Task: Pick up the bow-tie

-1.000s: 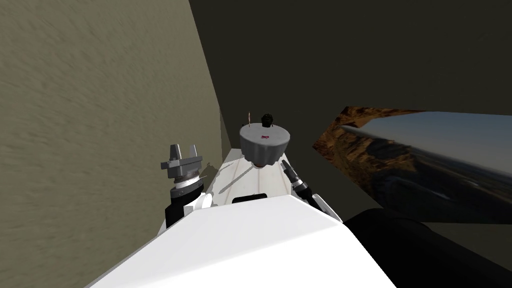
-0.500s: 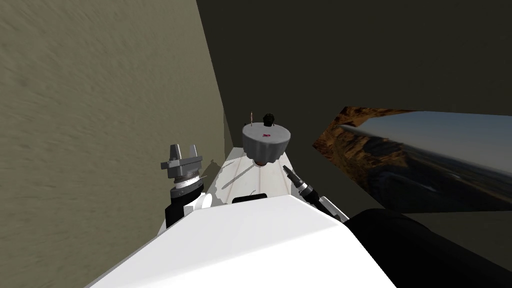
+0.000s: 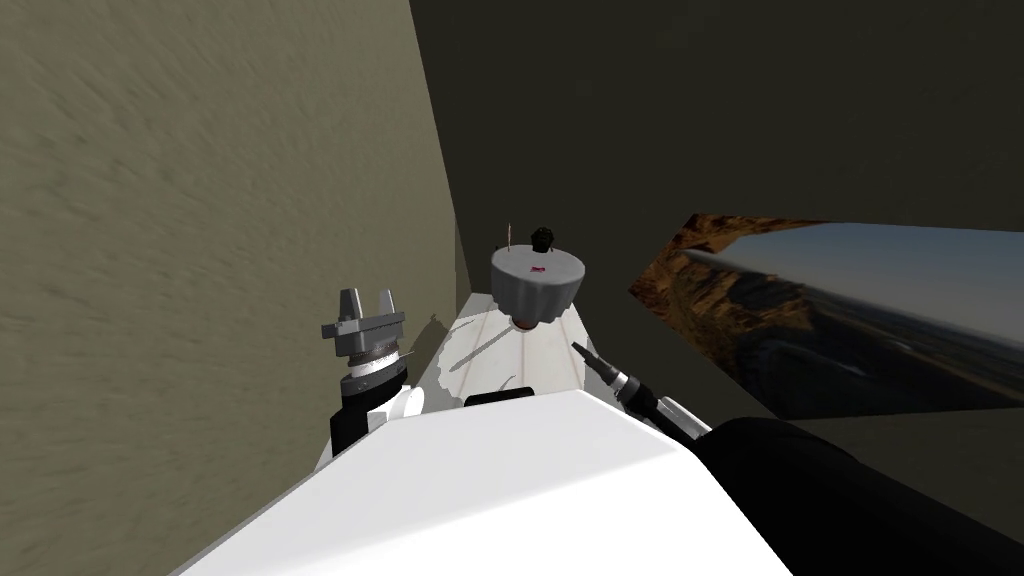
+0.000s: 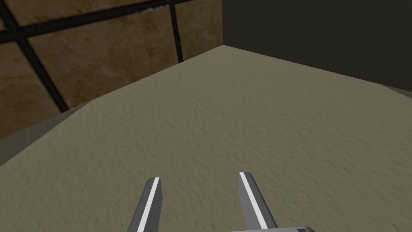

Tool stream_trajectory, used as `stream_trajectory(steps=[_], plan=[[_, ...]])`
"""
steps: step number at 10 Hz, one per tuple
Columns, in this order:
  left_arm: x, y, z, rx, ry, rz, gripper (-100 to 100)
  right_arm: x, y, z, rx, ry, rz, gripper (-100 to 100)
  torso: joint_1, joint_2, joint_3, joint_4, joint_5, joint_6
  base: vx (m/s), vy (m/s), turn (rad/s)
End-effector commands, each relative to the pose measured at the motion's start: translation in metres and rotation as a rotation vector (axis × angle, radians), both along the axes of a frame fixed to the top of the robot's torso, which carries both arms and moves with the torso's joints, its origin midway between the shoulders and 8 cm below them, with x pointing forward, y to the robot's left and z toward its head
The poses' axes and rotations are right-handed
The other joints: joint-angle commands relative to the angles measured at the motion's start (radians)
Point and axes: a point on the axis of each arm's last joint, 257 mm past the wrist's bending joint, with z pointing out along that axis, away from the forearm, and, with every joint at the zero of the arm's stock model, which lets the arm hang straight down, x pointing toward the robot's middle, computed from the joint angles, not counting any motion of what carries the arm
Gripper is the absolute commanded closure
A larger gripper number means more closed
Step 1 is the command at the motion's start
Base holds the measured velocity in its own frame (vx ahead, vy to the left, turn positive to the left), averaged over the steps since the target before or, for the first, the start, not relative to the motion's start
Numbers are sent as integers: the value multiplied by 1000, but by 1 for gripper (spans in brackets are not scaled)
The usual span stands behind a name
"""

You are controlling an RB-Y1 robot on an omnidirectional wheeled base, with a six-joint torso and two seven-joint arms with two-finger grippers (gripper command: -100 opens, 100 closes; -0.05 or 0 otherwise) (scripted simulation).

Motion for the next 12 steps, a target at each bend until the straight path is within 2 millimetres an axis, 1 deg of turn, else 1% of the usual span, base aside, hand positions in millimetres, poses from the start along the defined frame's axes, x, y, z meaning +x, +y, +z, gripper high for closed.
stream_trajectory(steps=[1, 2, 3, 4, 5, 6, 7, 8, 9, 10, 11, 12], plan=[[0, 0, 0, 0, 0, 0, 0, -14, -19, -15, -65, 49, 19, -100, 0, 0, 0, 0, 0, 0, -85, 72, 125], [0, 0, 0, 0, 0, 0, 0, -14, -23, -14, -90, 58, 38, -100, 2, 1, 0, 0, 0, 0, -68, 56, 33], [0, 0, 0, 0, 0, 0, 0, -26, -39, -25, -140, 95, 52, -100, 1, 0, 0, 0, 0, 0, -48, 58, 111], [0, 0, 0, 0, 0, 0, 0, -26, -44, -25, -165, 105, 67, -100, 1, -2, -1, 0, 0, -1, -43, 51, 53], [0, 0, 0, 0, 0, 0, 0, -26, -45, -25, -171, 107, 72, -100, 0, -2, -1, 0, 0, 0, -26, 21, -17], [0, 0, 0, 0, 0, 0, 0, -38, -63, -34, -231, 147, 90, -100, -1, -3, -2, -1, 0, 0, -28, 44, 130], [0, 0, 0, 0, 0, 0, 0, -37, -67, -33, -250, 153, 103, -100, 0, -3, -2, -1, 0, -1, -28, 46, 69], [0, 0, 0, 0, 0, 0, 0, -48, -82, -39, -301, 183, 122, -100, 0, -4, -2, -1, 0, 0, -37, 56, 137], [0, 0, 0, 0, 0, 0, 0, -48, -91, -39, -330, 197, 135, -100, 0, -3, -2, -1, 0, -1, -28, 54, 62], [0, 0, 0, 0, 0, 0, 0, -58, -105, -43, -381, 223, 156, -100, 1, -3, -2, -1, 0, 0, -5, 81, 138], [0, 0, 0, 0, 0, 0, 0, -59, -114, -42, -409, 239, 165, -100, 2, -5, -3, -1, 0, -1, 9, 63, 64], [0, 0, 0, 0, 0, 0, 0, -68, -129, -44, -463, 263, 190, -100, 1, -6, -3, -1, 0, 0, 19, 67, 124]])
